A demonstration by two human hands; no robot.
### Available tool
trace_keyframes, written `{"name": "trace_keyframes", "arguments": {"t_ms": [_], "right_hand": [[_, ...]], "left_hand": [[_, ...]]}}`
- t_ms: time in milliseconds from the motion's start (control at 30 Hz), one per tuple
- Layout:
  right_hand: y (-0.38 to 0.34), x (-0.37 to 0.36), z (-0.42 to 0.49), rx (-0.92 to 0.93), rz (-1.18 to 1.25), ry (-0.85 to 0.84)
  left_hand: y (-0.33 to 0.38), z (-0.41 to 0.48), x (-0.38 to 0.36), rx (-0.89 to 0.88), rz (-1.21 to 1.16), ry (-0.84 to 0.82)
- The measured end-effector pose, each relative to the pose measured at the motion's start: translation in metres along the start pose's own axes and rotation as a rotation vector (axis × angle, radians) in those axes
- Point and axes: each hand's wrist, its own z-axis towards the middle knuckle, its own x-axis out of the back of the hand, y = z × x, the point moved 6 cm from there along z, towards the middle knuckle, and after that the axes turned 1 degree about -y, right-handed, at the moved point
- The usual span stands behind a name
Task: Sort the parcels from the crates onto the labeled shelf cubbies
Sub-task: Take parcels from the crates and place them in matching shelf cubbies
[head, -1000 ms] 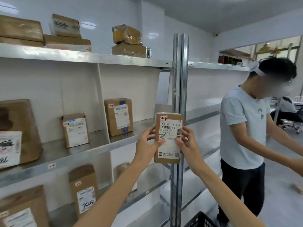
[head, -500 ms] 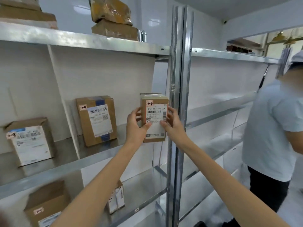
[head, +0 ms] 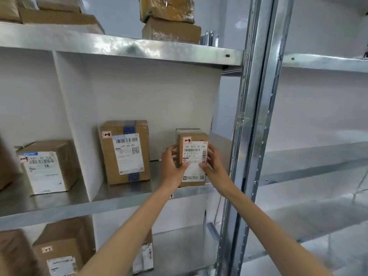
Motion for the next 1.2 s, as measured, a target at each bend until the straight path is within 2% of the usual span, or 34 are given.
{"name": "trace_keyframes", "arguments": {"t_ms": [300, 600, 733, 1000, 1200], "right_hand": [[0.031, 0.001, 0.039, 0.043, 0.027, -0.042], [0.031, -0.005, 0.050, 0.059, -0.010, -0.042], [0.026, -0.007, 0.050, 0.031, -0.043, -0.039], [0.029, -0.003, 0.040, -0.059, -0.097, -0.091], [0.028, -0.005, 0.038, -0.062, -0.159, -0.049]], "left_hand": [[-0.012, 0.023, -0.008, 0.037, 0.049, 0.054], [-0.014, 0.030, -0.015, 0.088, 0.090, 0.095], [-0.010, 0.024, -0.017, 0.116, 0.118, 0.109], [-0.016, 0.005, -0.015, 0.200, 0.243, 0.003], [-0.008, 0.001, -0.015, 0.171, 0.298, 0.084]]}}
